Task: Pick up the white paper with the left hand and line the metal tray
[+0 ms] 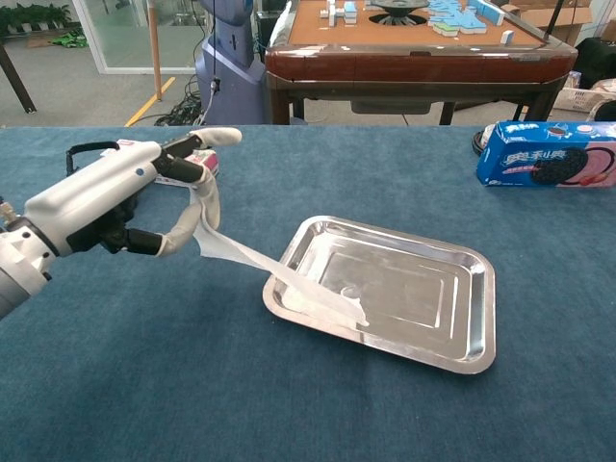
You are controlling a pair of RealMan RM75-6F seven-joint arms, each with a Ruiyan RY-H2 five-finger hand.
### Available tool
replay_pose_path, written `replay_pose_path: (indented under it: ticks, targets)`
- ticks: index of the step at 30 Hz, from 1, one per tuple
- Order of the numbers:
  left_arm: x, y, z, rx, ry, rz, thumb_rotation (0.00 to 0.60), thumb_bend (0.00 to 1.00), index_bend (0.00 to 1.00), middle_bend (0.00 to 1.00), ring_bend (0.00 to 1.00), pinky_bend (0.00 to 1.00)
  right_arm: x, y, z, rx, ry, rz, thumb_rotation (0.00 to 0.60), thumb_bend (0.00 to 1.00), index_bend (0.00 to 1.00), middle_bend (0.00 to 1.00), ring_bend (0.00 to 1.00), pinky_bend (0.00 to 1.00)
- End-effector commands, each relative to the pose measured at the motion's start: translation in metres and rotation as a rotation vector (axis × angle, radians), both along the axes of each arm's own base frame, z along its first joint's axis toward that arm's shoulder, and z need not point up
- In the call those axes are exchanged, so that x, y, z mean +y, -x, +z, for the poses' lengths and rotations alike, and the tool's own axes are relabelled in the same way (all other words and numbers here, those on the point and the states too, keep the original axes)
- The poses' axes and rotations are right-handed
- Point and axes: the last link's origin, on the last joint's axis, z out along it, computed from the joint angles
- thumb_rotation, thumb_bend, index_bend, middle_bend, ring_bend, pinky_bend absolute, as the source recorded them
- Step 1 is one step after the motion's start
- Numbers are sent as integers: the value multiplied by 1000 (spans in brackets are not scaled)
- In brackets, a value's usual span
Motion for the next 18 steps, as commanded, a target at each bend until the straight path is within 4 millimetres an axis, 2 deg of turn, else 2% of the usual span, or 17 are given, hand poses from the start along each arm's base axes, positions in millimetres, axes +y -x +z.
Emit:
replay_pose_path:
  ticks: [1,9,18]
  targets:
    - [2,-3,-3,1,0,-1,600,309,569,59,0,168,0,0,1,0,2,1,600,204,447,321,240,305]
    - [10,-8,-13,36,21,10,600,297,562,58,0,168,3,-3,6,-1,17,7,600,204,447,321,240,305]
    - [10,-12,-21,83,61,10,600,295,562,47,0,168,7,-4,15,3,36,12,600,204,447,321,240,305]
